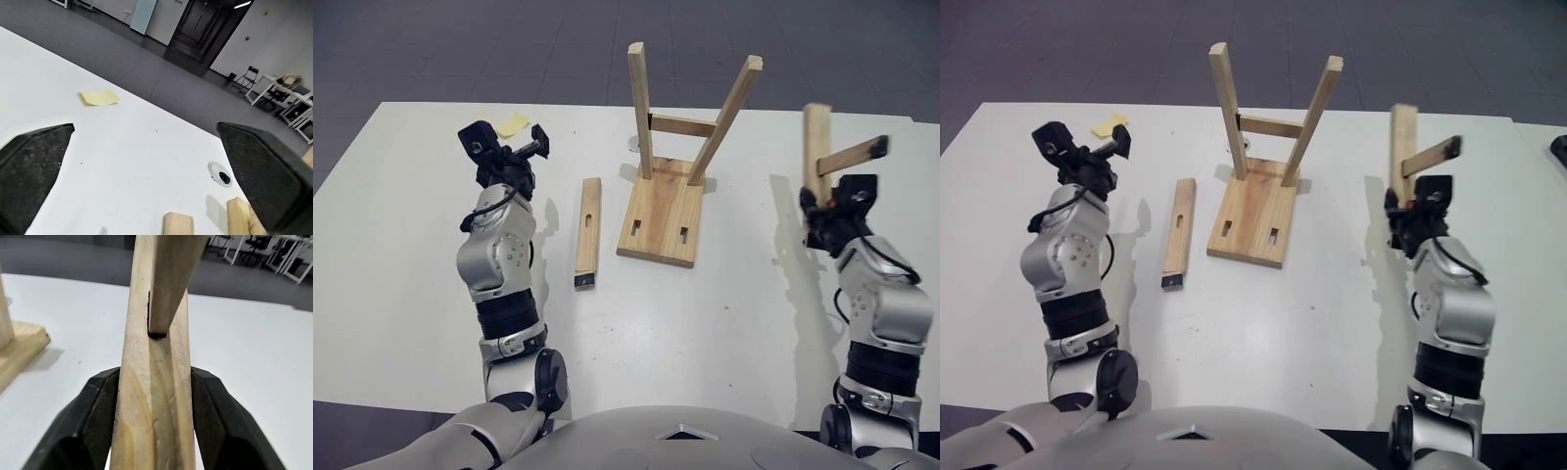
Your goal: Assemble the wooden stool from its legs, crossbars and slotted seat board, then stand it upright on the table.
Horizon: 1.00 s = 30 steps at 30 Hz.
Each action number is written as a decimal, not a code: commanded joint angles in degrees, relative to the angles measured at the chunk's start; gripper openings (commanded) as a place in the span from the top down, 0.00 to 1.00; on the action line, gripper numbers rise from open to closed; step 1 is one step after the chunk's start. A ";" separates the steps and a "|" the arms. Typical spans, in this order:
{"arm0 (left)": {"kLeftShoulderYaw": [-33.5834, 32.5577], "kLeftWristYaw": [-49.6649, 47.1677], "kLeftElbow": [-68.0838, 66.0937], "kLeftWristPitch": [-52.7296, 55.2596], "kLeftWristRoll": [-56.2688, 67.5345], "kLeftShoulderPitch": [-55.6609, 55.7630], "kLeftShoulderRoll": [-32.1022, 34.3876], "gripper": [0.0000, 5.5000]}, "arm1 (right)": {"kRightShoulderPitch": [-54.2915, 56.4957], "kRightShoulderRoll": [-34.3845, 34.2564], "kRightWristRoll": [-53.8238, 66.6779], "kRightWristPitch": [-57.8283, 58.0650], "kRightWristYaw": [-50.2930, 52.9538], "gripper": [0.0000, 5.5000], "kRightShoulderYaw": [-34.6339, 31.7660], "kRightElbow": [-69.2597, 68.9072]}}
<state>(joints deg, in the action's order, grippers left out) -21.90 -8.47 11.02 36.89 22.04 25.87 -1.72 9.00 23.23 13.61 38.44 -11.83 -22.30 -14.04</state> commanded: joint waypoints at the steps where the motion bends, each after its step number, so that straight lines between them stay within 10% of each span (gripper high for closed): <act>1: -5.44 6.12 8.40 8.95 22.00 3.53 1.37 0.02 | 14.31 2.72 9.72 -3.77 -7.03 0.63 -1.86 -2.96; 11: -1.26 3.60 2.42 21.94 54.51 24.14 8.91 0.02 | 21.56 7.68 20.64 -2.71 -22.47 0.63 5.72 -5.73; 30: 6.54 -4.37 -3.04 18.22 65.07 25.18 10.12 0.02 | 11.23 7.70 16.66 -10.60 -24.31 0.63 15.08 -16.69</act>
<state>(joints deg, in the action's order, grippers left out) -16.14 -12.48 8.72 55.16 86.34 51.67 7.75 21.08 30.15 31.41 29.24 -35.87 -8.08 -30.21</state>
